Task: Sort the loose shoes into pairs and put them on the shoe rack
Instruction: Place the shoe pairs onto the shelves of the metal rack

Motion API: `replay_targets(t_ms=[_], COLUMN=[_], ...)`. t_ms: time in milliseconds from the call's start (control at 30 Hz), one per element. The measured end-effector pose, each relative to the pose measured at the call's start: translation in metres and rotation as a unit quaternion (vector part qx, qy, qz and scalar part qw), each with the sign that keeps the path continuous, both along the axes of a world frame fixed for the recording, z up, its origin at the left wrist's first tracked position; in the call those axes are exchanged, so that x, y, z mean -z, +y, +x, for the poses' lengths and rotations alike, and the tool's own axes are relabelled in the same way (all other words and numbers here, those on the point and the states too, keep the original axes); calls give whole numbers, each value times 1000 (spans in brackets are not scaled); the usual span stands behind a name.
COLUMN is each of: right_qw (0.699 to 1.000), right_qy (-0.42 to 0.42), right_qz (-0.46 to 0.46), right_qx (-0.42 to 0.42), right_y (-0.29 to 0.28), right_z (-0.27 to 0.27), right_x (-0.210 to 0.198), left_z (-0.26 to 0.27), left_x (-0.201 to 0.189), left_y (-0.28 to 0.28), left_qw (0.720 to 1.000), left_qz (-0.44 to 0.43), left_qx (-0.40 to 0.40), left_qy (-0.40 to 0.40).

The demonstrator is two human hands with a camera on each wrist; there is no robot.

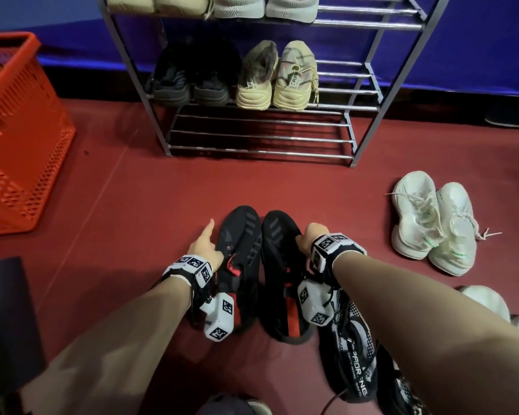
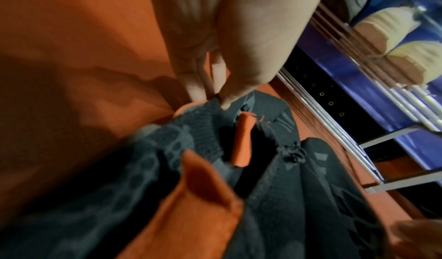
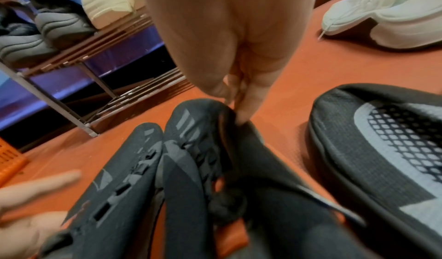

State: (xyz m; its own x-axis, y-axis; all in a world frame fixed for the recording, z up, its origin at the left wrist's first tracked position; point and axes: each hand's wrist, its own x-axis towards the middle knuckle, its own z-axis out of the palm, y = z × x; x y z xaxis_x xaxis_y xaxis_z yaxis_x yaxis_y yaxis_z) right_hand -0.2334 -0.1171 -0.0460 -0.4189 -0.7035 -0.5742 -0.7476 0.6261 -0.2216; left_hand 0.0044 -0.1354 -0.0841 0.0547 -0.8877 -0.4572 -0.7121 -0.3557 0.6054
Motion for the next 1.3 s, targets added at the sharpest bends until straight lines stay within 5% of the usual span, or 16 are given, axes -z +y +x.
replay_targets(t_ms=[300, 433, 500, 733, 967, 1300], right_qw=[996, 993, 992, 995, 998, 991], right_qy=[-60, -18, -16, 13, 2, 12], right_qz=[62, 107, 106, 84, 46, 44], right_qx=[-7, -47, -63, -58, -39, -123], right_y=[-11, 11, 23, 24, 13, 15], right_z=[-10, -1, 2, -1, 1, 4], right_x=[41, 26, 18, 23, 16, 15], left_z=[2, -8, -13, -34, -23, -20], left_x=[6, -10, -16, -22, -14, -22], left_y=[15, 33, 40, 38, 34, 43], left_qw=[998, 995, 992, 959, 972, 981], left_qz=[45, -48, -84, 6, -61, -116], left_qx=[-36, -9, 36, 206, 160, 109], left_qy=[-10, -90, -88, -197, -158, -115])
